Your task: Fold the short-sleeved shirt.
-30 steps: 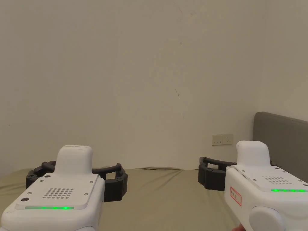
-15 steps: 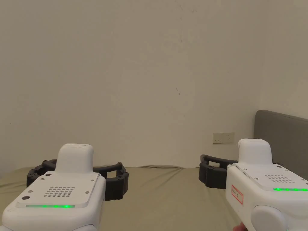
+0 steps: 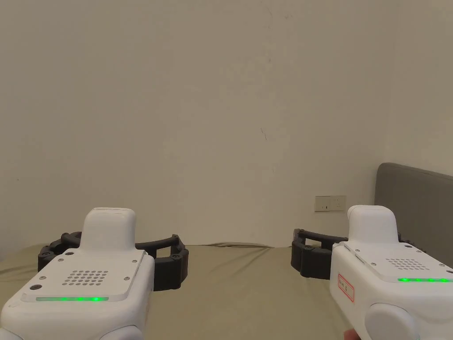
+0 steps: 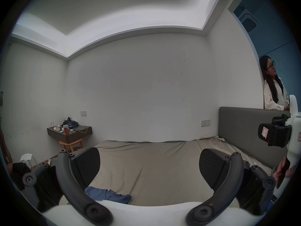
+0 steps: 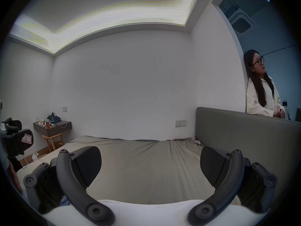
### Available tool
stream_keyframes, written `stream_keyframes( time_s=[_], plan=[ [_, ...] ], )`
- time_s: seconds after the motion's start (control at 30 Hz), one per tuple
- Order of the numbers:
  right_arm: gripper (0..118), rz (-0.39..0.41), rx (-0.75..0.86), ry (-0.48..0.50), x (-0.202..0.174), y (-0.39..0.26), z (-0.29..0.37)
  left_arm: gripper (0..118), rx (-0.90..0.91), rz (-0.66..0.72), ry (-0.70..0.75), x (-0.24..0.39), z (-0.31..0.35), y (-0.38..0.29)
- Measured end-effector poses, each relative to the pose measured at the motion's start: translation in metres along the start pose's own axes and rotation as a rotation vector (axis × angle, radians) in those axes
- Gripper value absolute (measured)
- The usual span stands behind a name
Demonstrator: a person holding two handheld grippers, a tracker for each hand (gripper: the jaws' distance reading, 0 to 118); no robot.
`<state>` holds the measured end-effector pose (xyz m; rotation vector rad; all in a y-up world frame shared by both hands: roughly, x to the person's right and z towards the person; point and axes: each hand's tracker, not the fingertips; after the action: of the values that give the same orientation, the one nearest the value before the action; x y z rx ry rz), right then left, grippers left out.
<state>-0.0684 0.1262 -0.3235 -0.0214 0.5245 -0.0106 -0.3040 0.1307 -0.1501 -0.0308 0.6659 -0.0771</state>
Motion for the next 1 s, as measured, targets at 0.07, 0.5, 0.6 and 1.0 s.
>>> stream_keyframes(
  time_s=[0.07,0.5,0.6,1.0],
  plan=[
    [118,-0.008,0.000,0.002,0.001,0.000,0.000,118,0.002,0.003,-0.001,0.000,0.000,0.000],
    [3,0.010,-0.011,-0.005,0.015,-0.014,0.011,0,-0.075,0.018,-0.110,0.002,-0.006,-0.011],
    [3,0.003,-0.048,0.001,0.021,-0.022,0.013,0,-0.082,-0.004,-0.099,0.015,-0.009,-0.019],
    [3,0.020,-0.050,0.219,-0.089,-0.016,-0.036,0,-0.089,-0.015,0.176,-0.092,0.027,-0.012]
  ],
)
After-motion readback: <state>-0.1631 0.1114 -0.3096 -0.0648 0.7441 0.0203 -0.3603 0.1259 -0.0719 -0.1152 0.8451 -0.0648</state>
